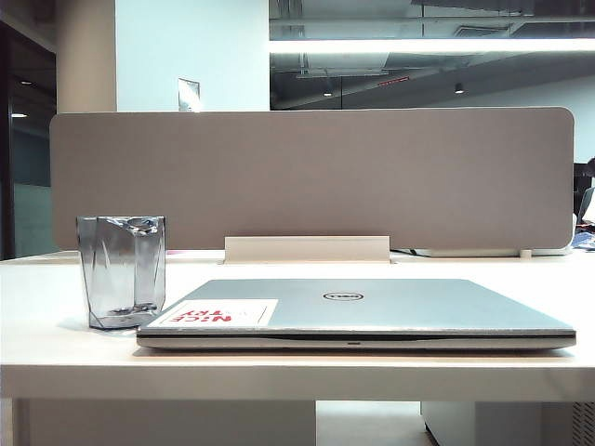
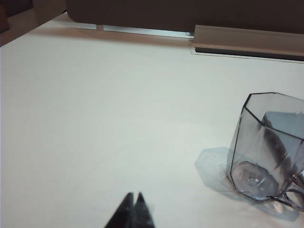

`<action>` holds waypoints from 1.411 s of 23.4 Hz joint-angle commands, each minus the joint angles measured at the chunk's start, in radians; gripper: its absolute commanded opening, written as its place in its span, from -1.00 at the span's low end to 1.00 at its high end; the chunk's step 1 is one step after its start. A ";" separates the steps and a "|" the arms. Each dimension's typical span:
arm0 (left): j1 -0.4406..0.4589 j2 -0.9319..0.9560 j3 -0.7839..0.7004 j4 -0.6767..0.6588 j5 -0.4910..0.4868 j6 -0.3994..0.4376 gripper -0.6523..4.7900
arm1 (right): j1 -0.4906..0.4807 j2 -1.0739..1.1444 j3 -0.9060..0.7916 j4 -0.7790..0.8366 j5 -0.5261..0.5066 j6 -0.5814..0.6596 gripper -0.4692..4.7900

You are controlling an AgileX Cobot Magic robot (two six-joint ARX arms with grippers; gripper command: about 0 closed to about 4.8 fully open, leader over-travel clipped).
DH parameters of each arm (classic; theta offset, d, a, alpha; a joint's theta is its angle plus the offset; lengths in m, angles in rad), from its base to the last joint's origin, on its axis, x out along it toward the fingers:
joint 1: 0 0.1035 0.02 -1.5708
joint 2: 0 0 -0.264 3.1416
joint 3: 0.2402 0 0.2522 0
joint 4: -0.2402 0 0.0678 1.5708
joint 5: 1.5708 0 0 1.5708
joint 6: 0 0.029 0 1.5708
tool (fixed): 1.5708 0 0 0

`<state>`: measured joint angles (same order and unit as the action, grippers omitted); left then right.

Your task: Pick up the water cup and place it on the side of the laptop away from you.

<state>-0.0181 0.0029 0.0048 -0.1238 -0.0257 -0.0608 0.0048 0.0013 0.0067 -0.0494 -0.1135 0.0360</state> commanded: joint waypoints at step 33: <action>-0.001 0.001 0.003 0.005 0.004 0.000 -0.78 | 0.125 0.854 0.379 0.374 -0.337 0.042 -0.85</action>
<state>-0.0181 0.0032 0.0048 -0.1242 -0.0257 -0.0608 0.1074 0.8307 0.3660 0.2989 -0.4461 0.0753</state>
